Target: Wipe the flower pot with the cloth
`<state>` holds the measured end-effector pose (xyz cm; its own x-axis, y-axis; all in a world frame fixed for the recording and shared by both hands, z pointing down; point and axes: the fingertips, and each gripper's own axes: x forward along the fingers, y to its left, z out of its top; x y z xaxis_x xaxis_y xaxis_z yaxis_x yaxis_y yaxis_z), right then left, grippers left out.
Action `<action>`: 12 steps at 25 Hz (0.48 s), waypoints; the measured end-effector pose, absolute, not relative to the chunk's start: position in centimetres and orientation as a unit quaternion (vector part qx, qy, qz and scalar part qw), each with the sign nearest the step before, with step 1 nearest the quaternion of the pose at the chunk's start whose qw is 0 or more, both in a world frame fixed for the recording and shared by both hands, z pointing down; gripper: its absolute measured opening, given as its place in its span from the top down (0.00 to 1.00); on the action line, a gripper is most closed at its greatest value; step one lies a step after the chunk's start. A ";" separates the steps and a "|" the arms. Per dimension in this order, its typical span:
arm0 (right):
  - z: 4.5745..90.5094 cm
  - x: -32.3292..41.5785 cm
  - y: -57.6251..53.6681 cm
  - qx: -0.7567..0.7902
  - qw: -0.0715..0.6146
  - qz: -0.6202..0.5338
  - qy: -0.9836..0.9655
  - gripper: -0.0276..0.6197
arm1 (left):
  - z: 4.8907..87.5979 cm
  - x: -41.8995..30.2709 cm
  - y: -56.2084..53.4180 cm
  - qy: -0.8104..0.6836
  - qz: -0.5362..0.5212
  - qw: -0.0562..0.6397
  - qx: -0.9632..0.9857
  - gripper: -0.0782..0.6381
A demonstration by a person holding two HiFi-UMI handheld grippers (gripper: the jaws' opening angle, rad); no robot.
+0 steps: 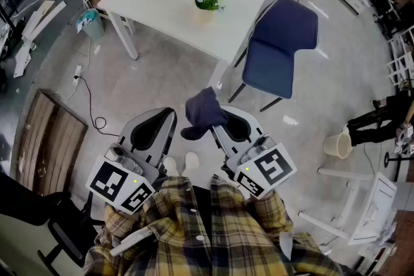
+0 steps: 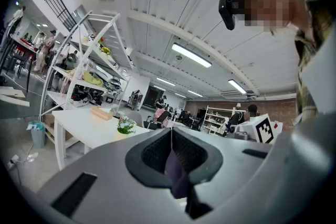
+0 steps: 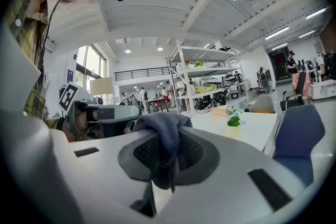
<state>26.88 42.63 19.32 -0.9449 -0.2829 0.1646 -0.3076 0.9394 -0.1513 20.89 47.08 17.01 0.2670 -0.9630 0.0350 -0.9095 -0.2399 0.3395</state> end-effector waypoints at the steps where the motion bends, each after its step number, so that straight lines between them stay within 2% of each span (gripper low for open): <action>1: 19.1 26.9 42.5 0.150 0.070 0.087 -0.982 0.92 | 16.9 20.9 47.0 -0.599 -0.090 0.148 0.782 0.87; 12: 19.3 28.4 41.2 0.148 0.066 0.088 -0.983 0.92 | 16.9 21.7 46.0 -0.612 -0.096 0.142 0.772 0.87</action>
<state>28.44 41.25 19.27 -0.9476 -0.2789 0.1561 -0.3021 0.9409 -0.1530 21.73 45.97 16.90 0.2330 -0.9722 0.0242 -0.9175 -0.2115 0.3367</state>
